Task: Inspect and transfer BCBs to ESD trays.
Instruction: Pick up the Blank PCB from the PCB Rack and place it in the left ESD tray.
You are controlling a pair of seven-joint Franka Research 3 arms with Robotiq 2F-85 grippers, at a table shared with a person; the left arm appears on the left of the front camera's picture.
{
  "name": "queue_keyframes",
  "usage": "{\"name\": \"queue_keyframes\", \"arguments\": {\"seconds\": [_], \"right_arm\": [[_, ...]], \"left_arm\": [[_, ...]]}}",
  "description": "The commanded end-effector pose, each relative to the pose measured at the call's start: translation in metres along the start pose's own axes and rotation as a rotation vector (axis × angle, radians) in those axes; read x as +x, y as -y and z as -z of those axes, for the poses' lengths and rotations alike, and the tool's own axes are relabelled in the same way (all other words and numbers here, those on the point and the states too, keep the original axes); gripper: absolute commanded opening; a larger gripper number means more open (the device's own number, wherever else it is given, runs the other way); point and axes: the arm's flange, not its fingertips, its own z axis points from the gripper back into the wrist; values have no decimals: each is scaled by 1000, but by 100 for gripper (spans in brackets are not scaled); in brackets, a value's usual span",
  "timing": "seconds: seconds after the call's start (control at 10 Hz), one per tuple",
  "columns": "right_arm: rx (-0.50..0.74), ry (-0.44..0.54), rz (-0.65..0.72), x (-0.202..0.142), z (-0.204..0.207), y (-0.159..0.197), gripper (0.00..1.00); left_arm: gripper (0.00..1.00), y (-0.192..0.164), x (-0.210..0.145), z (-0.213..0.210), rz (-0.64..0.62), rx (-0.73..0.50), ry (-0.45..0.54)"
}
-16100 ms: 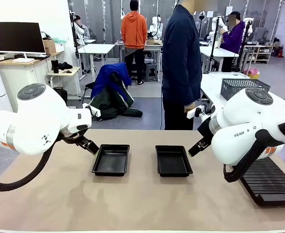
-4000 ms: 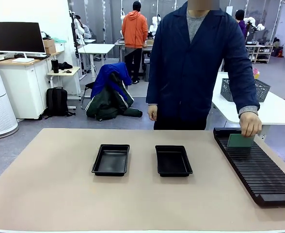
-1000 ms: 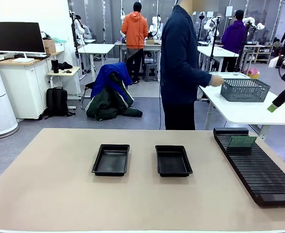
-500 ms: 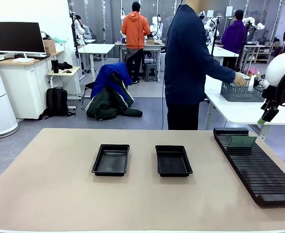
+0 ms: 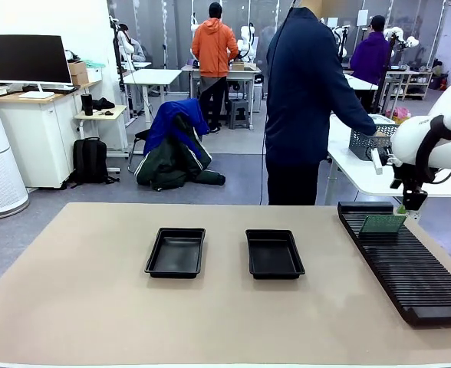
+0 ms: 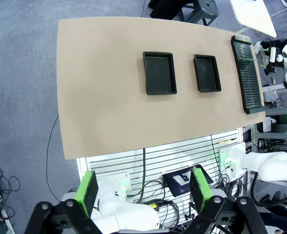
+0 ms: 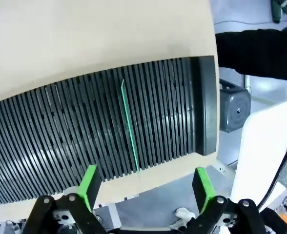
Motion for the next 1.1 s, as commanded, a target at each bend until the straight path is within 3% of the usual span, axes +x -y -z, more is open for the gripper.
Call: {"name": "queue_keyframes", "arguments": {"seconds": [0.0, 0.4, 1.0], "right_arm": [[51, 16, -72, -6, 15, 19, 100], [151, 35, -164, -13, 43, 30, 100], [171, 52, -158, -13, 71, 29, 100]], "left_arm": [[100, 0, 1, 1, -2, 1, 2], [100, 0, 1, 1, -2, 1, 2], [100, 0, 1, 1, -2, 1, 2]]}}
